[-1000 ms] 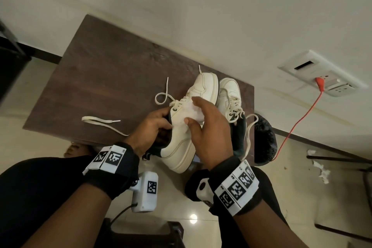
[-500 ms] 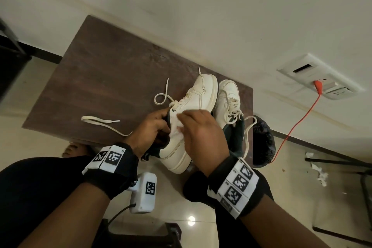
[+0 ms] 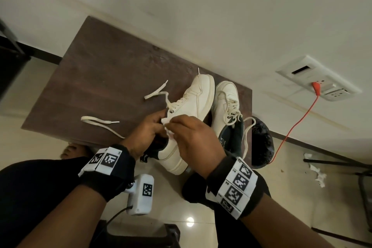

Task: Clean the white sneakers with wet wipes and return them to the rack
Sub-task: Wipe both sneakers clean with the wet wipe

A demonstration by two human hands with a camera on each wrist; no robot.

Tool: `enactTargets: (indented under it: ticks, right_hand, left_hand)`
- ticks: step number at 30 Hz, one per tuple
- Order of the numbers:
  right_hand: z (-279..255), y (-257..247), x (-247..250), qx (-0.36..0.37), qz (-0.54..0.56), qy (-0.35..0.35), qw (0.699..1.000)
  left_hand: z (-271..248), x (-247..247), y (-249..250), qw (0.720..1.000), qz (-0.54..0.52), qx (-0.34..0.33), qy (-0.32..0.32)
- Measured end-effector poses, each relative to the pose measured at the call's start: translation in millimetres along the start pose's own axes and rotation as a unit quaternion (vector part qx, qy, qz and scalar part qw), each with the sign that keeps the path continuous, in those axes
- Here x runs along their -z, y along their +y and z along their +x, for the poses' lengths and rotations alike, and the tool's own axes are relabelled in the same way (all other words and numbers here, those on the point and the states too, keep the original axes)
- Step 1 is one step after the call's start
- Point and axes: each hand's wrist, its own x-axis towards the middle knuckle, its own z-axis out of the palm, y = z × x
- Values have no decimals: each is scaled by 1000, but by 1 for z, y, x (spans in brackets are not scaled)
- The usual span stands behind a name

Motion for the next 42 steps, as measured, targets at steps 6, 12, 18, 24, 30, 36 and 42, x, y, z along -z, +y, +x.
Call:
enactTargets:
  ticks: [6,12,18,24,30,36,42]
  right_hand:
    - [36,37,11,-92,-90,23,991]
    - [35,16,4,-48,-52,-30,997]
    - [-3,-2,-2,12,20,-12,1000]
    - [30,45,9,-71,-53,26,996]
    - [33,37,11,-60,-42,5,997]
    - [-21,10,2,-29,39,0,999]
    - [4,48,3,-90,-40,48,994]
  left_hand:
    - [3,5,-1,1000,15,0,-18]
    - [4,9,0,1000,-6,12,23]
    - [2,11,-2,1000,-14,25,-2]
    - [3,11,0,999,18,19,22]
    - [2,13,2,999,5,27,32]
    - [4,12,-2,999,-3,30,46]
    - [5,10,0,997,29,35,68]
